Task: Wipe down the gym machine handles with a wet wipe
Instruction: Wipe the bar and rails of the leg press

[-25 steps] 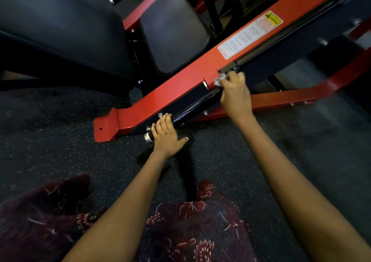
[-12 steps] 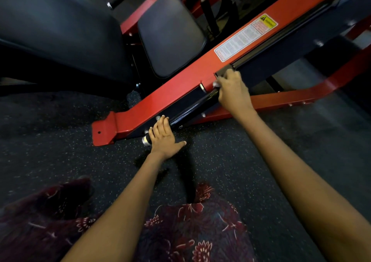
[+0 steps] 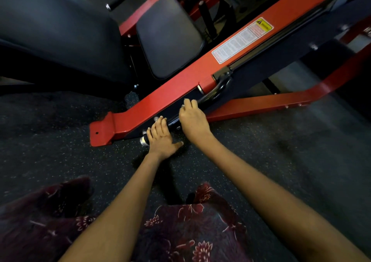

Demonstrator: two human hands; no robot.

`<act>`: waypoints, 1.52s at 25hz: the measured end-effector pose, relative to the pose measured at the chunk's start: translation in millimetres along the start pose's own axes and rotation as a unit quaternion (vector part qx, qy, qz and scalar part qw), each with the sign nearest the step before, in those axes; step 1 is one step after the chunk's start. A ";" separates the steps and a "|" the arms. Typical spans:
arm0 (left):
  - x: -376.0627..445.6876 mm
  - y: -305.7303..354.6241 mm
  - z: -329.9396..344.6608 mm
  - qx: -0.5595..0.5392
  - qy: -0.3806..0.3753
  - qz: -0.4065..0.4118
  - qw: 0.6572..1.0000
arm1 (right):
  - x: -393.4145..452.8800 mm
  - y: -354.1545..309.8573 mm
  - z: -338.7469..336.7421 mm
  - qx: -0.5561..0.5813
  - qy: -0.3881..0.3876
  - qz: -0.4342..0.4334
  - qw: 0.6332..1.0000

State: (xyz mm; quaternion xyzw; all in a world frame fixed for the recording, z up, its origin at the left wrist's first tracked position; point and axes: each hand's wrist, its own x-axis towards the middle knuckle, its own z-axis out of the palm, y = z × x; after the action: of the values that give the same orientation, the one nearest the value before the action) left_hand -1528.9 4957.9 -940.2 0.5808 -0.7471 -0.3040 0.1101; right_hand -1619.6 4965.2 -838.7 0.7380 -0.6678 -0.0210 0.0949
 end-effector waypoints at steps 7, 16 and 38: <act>-0.4 0.7 0.2 -0.001 -0.007 -0.005 1.000 | 9.7 75.1 -27.6 0.002 0.107 0.028 0.994; 0.2 0.1 -2.3 0.009 -0.029 -0.012 0.999 | 48.4 129.0 -30.7 0.264 0.208 0.197 0.921; -0.5 2.0 -2.4 -0.001 -0.002 -0.012 1.000 | 31.6 106.5 -3.7 0.393 0.335 0.324 0.792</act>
State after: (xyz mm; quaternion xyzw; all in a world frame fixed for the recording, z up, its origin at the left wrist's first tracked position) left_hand -1529.0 4957.9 -937.0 0.5890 -0.7400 -0.3071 0.1056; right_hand -1720.1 4924.7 -814.1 0.4127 -0.7449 0.5240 0.0157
